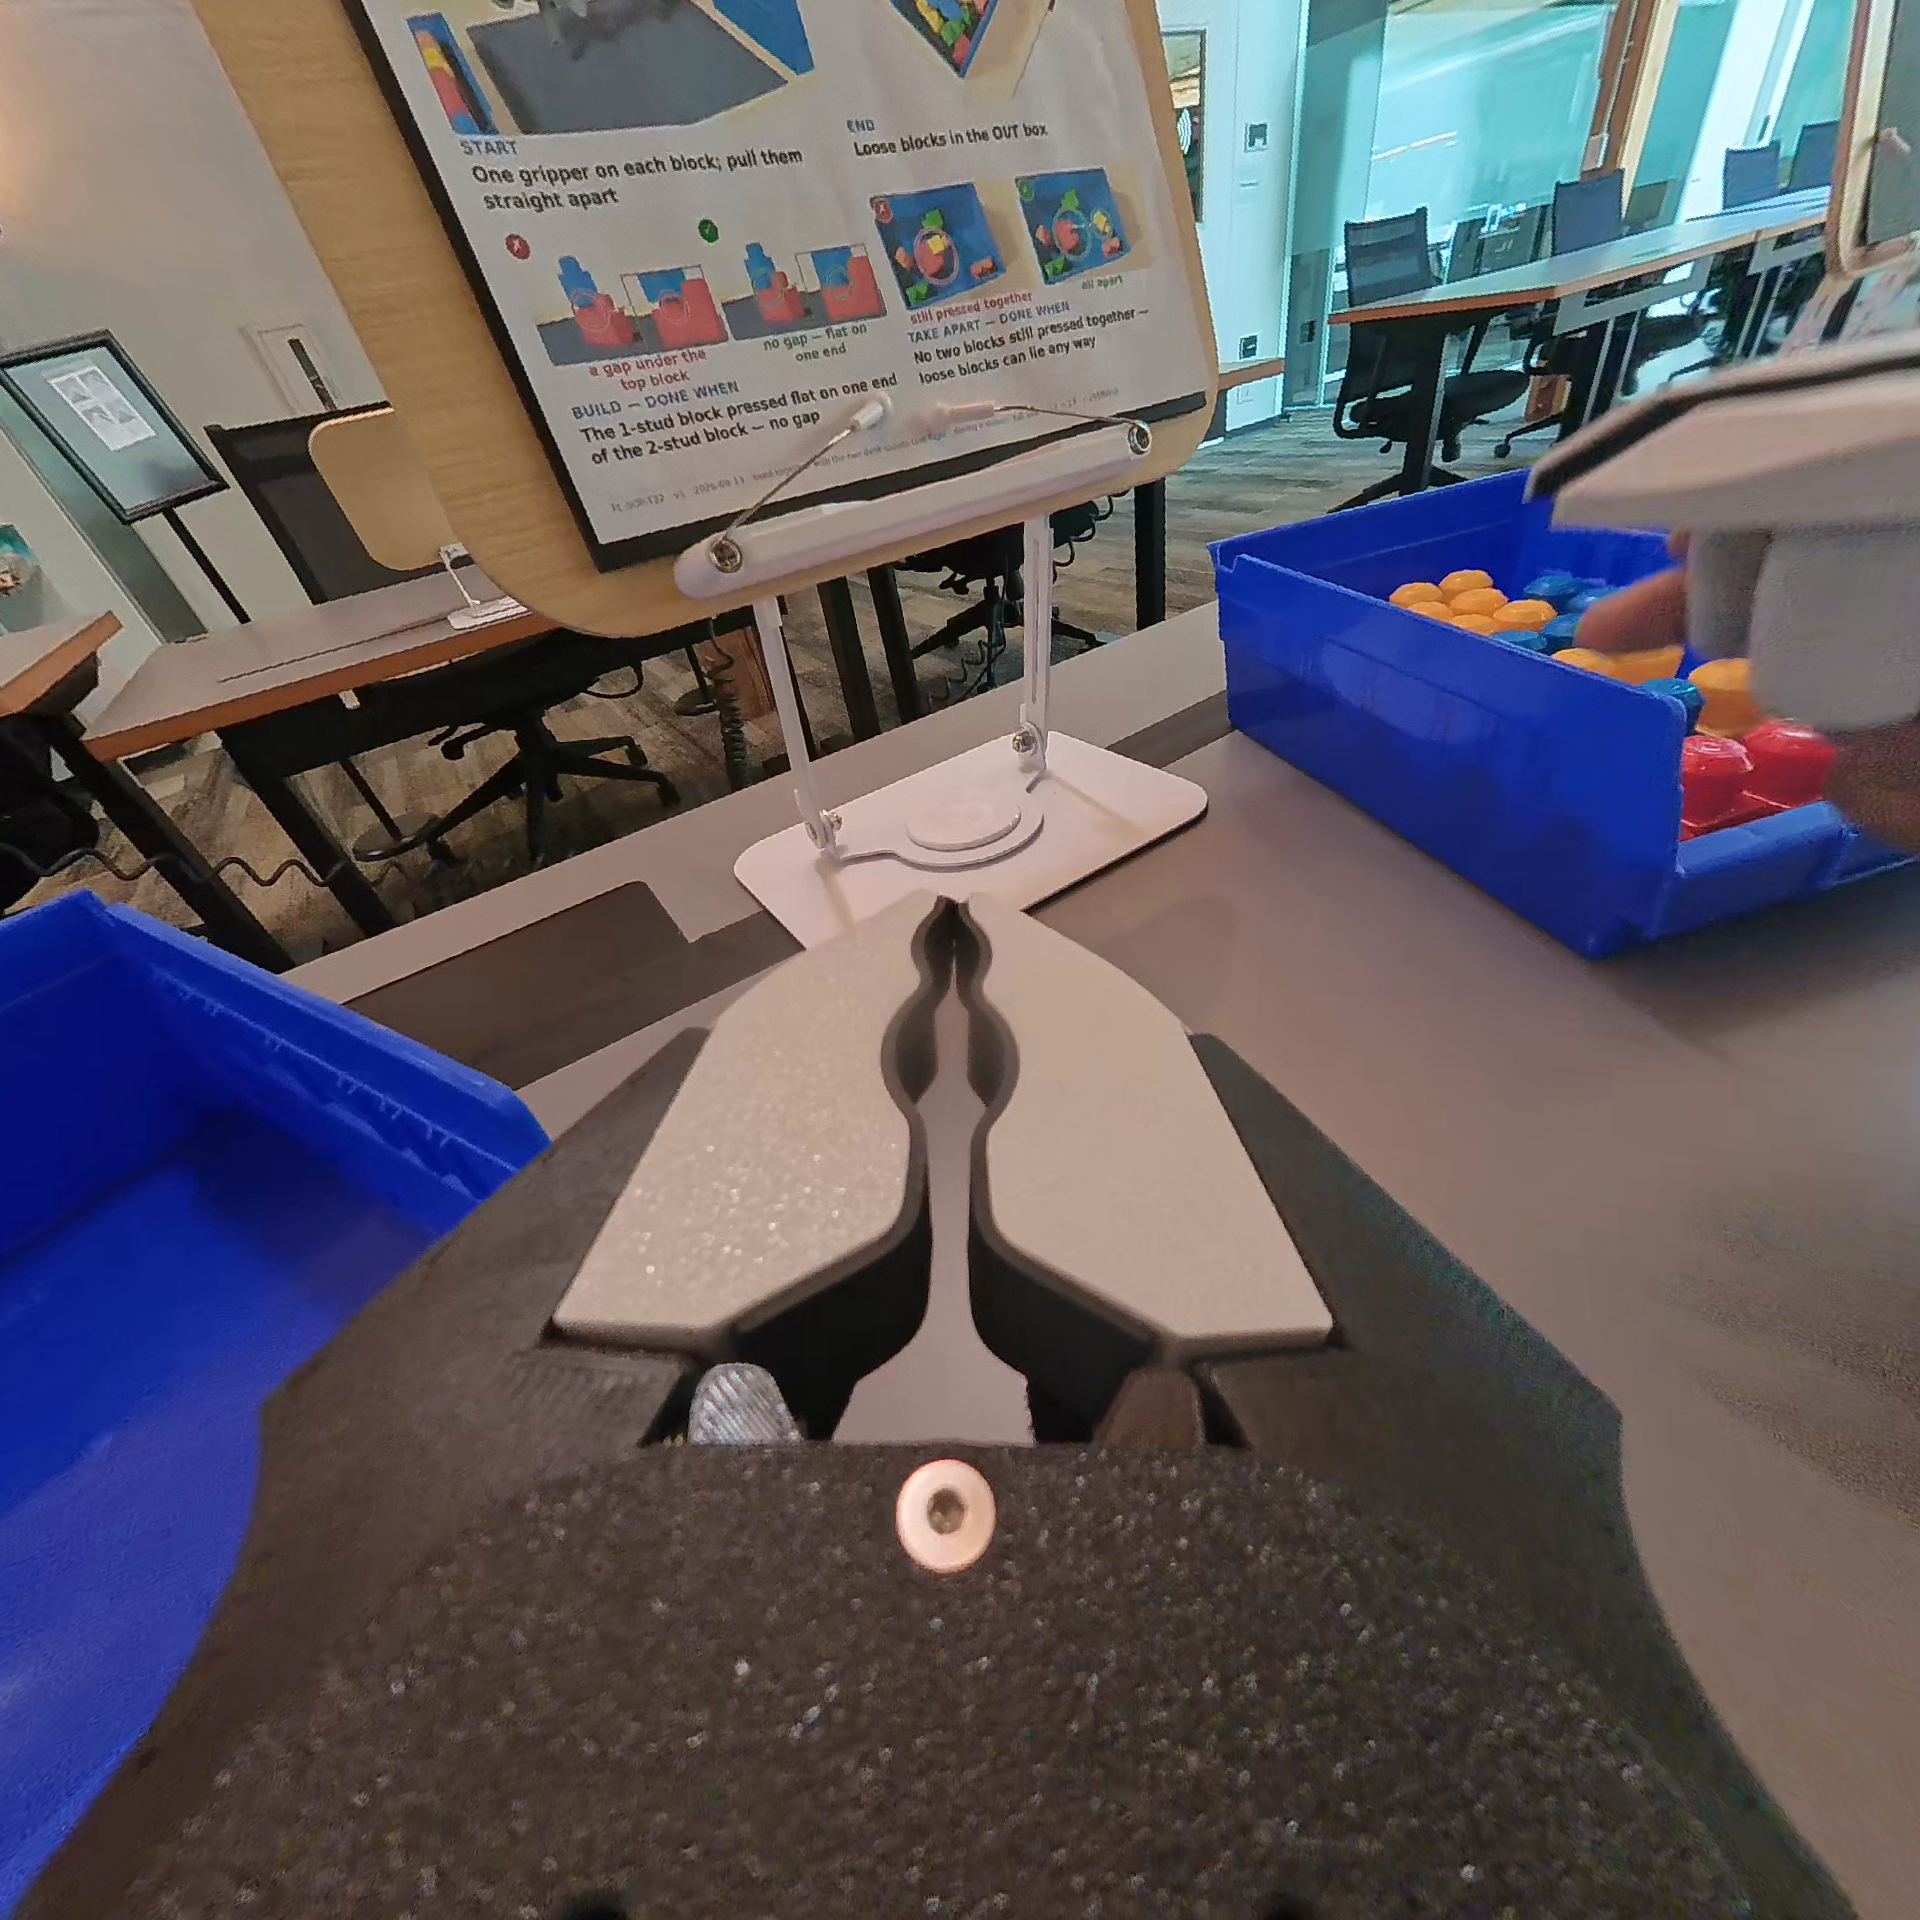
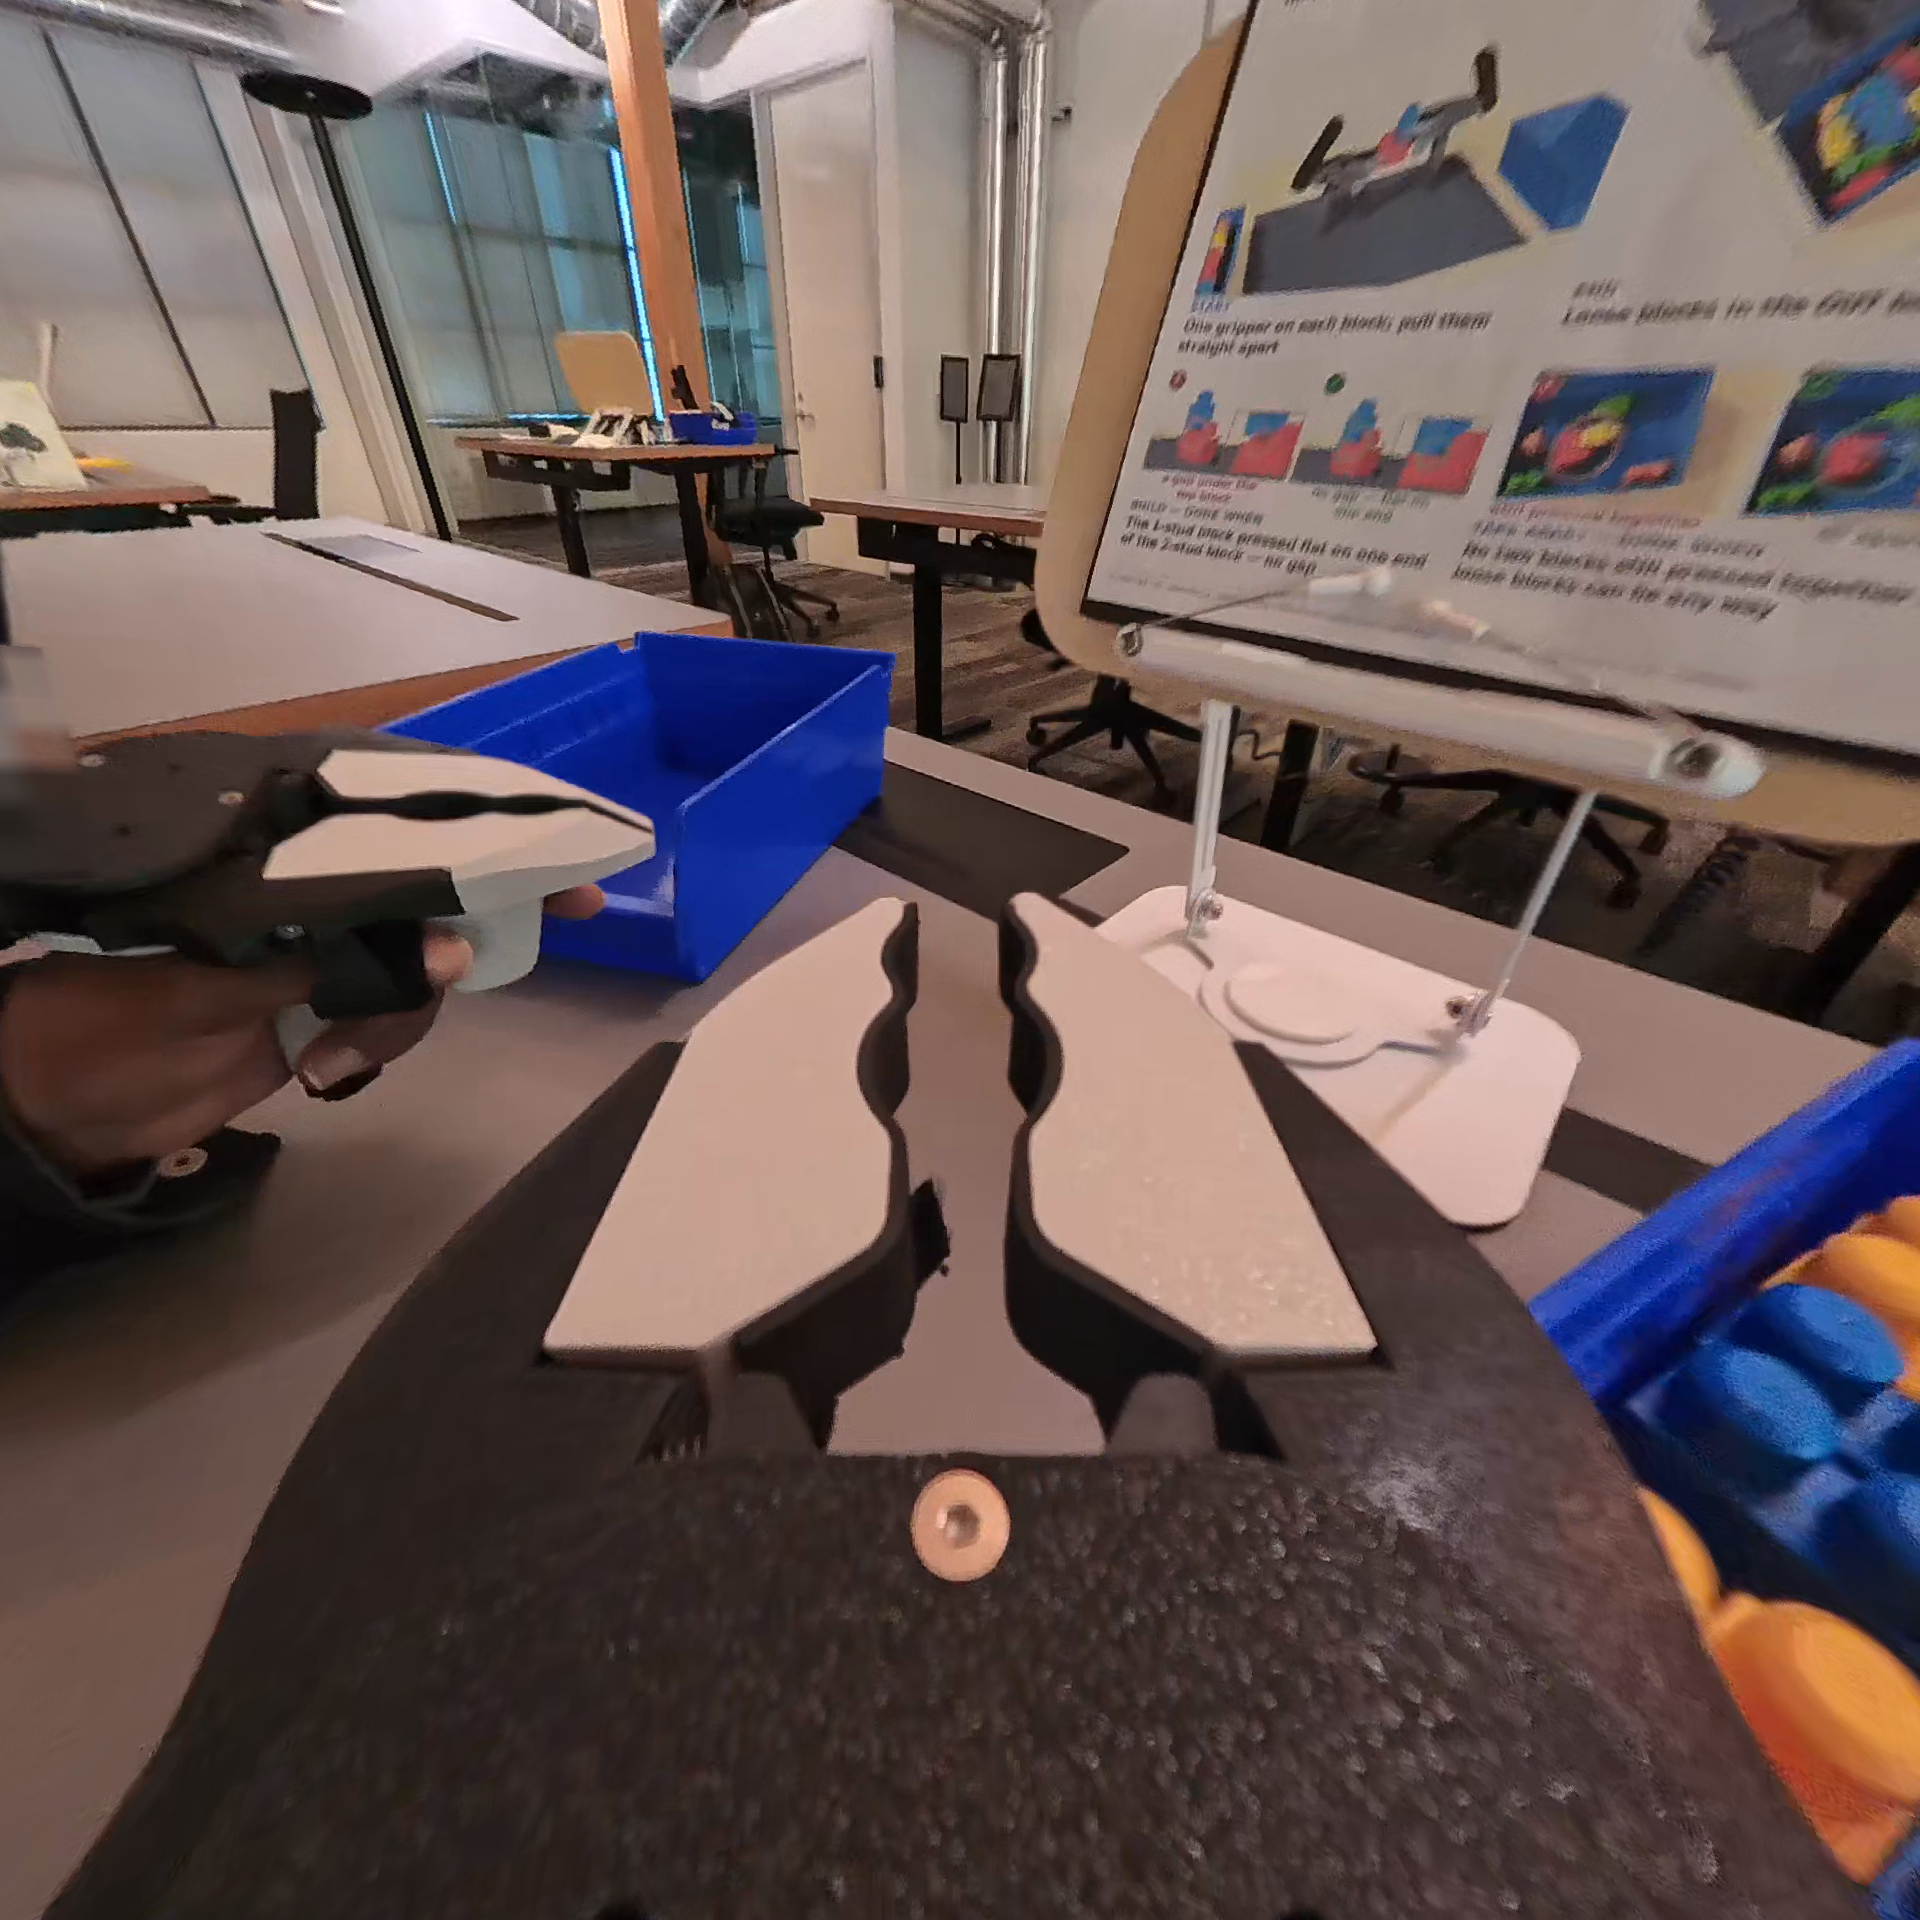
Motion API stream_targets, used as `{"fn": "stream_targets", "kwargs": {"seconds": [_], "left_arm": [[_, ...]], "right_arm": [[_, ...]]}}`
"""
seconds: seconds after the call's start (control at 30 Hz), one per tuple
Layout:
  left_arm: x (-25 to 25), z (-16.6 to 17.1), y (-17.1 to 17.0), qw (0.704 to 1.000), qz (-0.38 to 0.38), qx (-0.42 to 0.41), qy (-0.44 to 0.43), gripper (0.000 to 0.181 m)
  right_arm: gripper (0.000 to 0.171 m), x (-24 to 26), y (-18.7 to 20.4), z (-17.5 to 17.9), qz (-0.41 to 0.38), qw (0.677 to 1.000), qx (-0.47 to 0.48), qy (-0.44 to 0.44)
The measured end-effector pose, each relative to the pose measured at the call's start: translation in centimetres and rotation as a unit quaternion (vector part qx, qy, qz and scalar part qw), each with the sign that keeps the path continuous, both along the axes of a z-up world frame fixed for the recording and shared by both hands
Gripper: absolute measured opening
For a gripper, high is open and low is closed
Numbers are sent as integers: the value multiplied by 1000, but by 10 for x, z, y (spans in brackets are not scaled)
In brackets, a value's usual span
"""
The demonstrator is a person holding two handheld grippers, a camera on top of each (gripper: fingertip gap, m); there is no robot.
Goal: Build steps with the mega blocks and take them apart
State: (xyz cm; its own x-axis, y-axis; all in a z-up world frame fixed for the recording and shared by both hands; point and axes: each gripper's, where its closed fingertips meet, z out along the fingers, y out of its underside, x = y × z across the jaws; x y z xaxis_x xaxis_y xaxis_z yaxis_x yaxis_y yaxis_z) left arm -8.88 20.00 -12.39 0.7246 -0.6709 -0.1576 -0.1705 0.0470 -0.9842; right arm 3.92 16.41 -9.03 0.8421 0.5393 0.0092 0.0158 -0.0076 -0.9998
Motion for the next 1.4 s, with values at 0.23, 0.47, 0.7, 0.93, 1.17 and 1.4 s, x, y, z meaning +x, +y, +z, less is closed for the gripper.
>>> {"fn": "stream_targets", "kwargs": {"seconds": [0.23,0.47,0.7,0.93,1.17,1.4], "left_arm": [[-4,-3,5,1000,17,10,7,0],[-35,41,14,995,69,66,-10,0],[-183,102,26,969,235,71,-20,33],[-301,27,30,934,350,-63,-33,72],[-281,-72,59,921,340,-190,23,71],[-286,-72,76,901,382,-207,13,5]], "right_arm": [[0,0,4,-29,-46,999,16,-4],[0,19,4,-22,-83,996,38,-1],[0,19,2,-22,-87,995,44,-16],[0,15,2,-24,-80,996,39,-21],[0,15,2,-27,-81,996,35,-26],[0,18,1,-25,-77,996,37,-25]]}}
